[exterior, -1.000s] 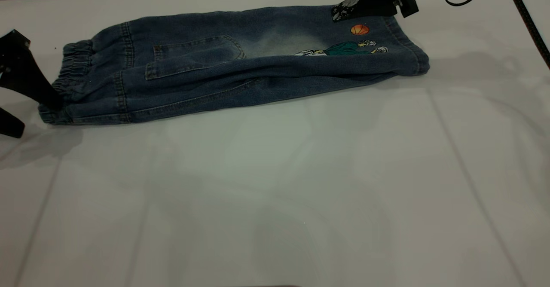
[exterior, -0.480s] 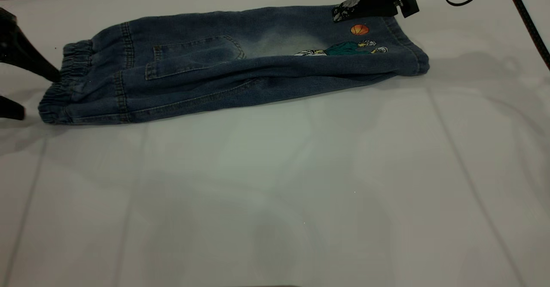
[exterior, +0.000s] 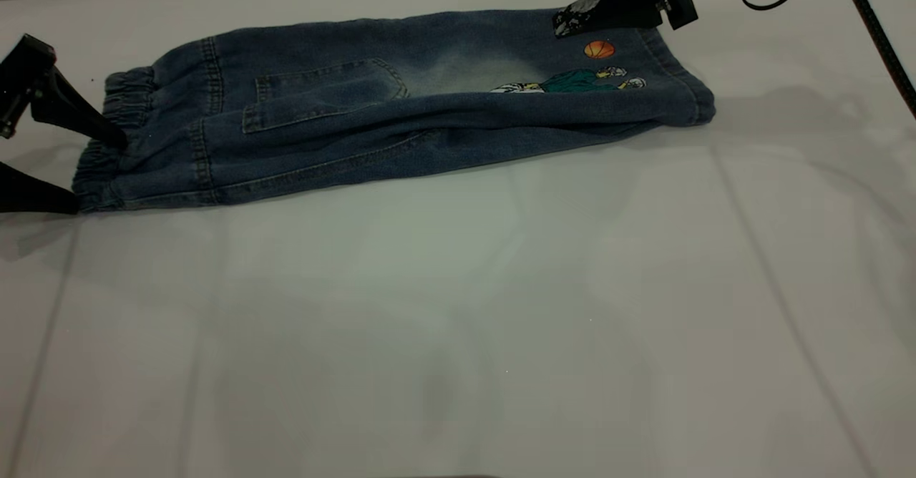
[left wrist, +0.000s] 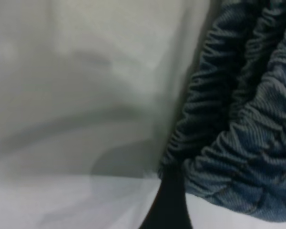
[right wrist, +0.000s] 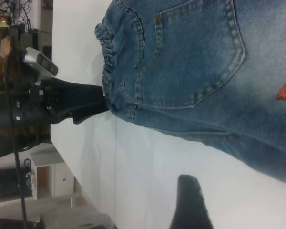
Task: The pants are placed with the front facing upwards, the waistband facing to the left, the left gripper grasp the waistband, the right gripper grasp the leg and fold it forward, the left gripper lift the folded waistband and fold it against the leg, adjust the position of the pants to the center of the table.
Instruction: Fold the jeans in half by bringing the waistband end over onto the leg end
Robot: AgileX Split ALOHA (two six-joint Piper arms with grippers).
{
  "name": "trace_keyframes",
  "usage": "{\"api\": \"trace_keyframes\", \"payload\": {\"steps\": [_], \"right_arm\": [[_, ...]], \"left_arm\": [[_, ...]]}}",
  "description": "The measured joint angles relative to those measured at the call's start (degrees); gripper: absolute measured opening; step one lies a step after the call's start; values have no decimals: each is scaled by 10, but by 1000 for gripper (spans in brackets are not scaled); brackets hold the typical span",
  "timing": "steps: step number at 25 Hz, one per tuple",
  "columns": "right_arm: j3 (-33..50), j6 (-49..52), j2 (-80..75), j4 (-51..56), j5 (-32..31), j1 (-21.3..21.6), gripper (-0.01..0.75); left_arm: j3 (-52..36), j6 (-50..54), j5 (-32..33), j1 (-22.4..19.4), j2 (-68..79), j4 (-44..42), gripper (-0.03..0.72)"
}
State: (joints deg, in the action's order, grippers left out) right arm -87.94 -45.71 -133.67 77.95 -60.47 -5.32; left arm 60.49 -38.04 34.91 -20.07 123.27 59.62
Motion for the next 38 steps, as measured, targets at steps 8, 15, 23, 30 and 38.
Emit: {"api": "trace_keyframes", "payload": {"steps": [8,15,23,30,38], "right_arm": [[0,0,0,0,0,0,416],[0,0,0,0,0,0,416],[0,0,0,0,1,0,416],[0,0,0,0,8,0,416],[0,-1,0,0,11,0,416]], "left_arm": [[1,31,35,0,0,-1,594],[4,95,66,0,0,-68,593],[4,133,39,0,0,-113,591],[4,89,30,0,20,-50,591],[5,11,23,0,32,35,589]]}}
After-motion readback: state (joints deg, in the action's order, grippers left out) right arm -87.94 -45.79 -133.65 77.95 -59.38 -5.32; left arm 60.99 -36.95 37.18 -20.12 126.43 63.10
